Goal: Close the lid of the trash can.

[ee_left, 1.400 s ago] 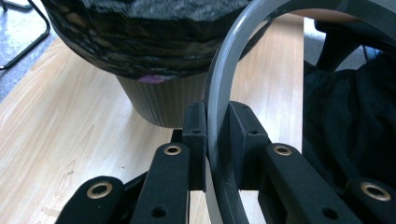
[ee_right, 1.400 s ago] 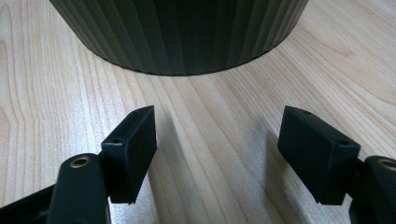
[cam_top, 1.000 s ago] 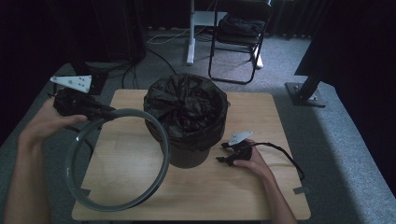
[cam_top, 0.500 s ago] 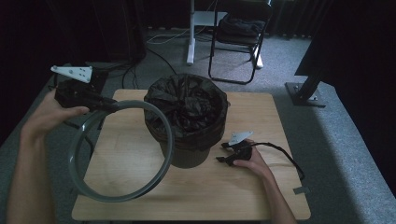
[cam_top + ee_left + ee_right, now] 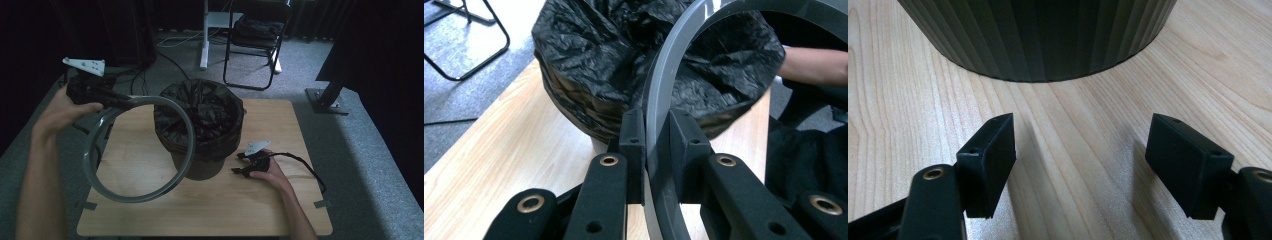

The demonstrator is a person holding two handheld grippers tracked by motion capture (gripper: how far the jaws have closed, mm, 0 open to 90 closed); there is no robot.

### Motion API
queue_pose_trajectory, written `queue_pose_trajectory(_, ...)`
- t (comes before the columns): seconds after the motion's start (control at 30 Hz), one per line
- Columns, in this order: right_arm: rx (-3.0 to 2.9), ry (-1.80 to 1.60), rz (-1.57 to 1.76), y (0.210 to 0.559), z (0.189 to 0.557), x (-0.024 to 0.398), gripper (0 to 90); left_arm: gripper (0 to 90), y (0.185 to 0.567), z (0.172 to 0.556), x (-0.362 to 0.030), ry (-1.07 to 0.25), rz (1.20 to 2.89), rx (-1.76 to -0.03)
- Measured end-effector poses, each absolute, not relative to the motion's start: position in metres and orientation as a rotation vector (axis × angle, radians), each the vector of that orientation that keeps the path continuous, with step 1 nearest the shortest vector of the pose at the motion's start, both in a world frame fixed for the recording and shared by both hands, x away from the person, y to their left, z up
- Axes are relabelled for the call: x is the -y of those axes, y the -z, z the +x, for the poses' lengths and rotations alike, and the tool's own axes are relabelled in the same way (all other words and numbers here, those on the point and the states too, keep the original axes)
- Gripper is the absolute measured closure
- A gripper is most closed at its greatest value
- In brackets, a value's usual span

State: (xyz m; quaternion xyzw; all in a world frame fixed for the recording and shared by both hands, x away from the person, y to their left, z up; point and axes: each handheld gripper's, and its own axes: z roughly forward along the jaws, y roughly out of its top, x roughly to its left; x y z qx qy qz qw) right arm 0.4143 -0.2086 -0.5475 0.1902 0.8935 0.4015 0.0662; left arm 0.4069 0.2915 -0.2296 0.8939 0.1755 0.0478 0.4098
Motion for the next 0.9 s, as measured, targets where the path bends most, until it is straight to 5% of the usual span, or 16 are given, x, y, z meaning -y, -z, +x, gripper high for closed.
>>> queue_pose_trajectory(0.9,-2.688,-1.205,0.585,0.547,0.413,0.208,27.4,78.5,0.223,0.435,-0.279,-0.097,2.191,-0.543)
